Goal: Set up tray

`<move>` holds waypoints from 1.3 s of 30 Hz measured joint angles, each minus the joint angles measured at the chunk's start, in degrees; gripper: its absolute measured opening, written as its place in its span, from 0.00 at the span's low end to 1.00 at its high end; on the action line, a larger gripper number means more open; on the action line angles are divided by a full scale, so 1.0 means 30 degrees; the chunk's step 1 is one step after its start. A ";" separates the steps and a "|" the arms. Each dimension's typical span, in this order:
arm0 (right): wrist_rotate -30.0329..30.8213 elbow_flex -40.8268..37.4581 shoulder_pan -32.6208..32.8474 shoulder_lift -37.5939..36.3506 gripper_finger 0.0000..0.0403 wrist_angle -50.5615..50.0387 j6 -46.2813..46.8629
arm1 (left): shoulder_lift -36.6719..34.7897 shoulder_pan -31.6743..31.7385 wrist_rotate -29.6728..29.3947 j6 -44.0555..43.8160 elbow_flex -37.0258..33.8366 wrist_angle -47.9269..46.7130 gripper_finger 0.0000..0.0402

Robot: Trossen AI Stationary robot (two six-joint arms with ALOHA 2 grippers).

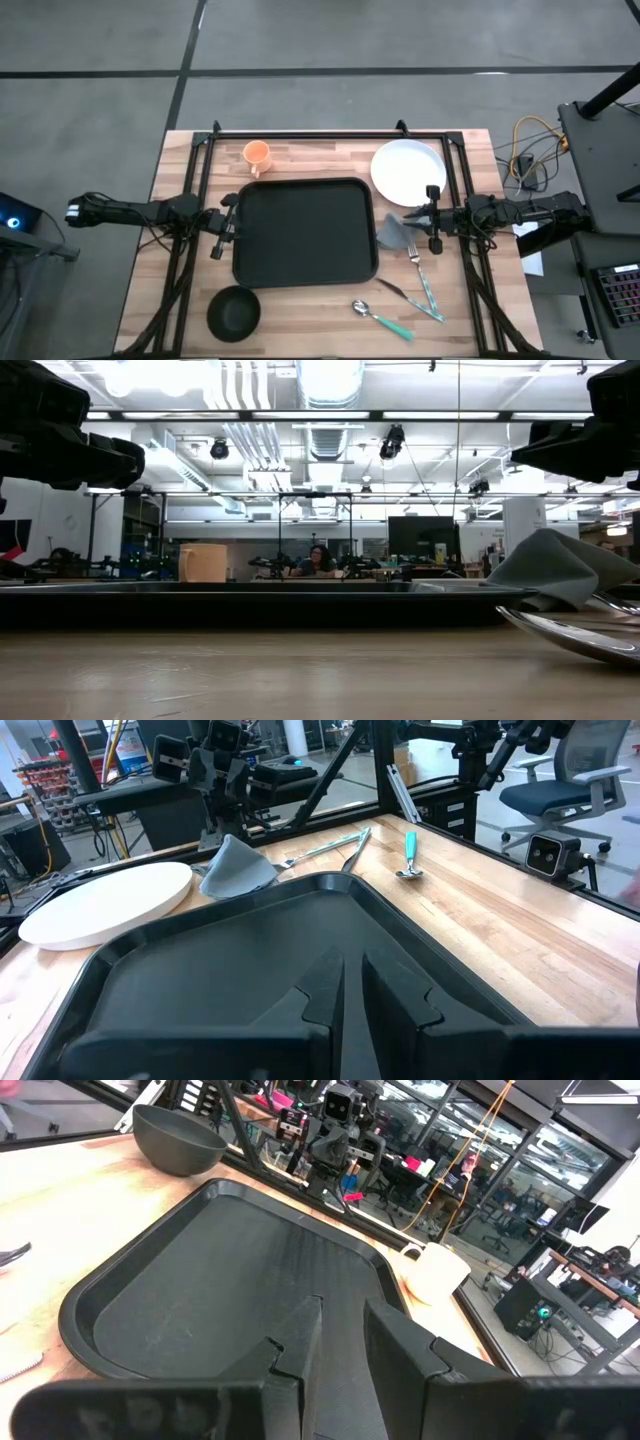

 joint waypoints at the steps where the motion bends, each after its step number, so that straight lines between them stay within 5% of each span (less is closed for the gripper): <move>1: 0.0000 0.0000 0.0003 0.0000 0.17 -0.0003 0.0007 | 0.0000 0.0003 0.0003 0.0000 0.0000 0.0000 0.06; 21: 0.0000 0.0000 0.0007 0.0000 0.17 0.0000 0.0007 | -0.0001 0.0001 0.0015 0.0462 -0.0022 0.1065 0.06; 31: 0.0000 0.0000 0.0002 0.0000 0.17 0.0000 0.0007 | -0.0015 0.0003 0.0004 0.3645 -0.0022 0.6781 0.06; 39: 0.0000 0.0000 0.0002 0.0000 0.17 -0.0005 0.0007 | -0.0007 0.0011 -0.0513 0.7953 -0.0015 1.4291 0.06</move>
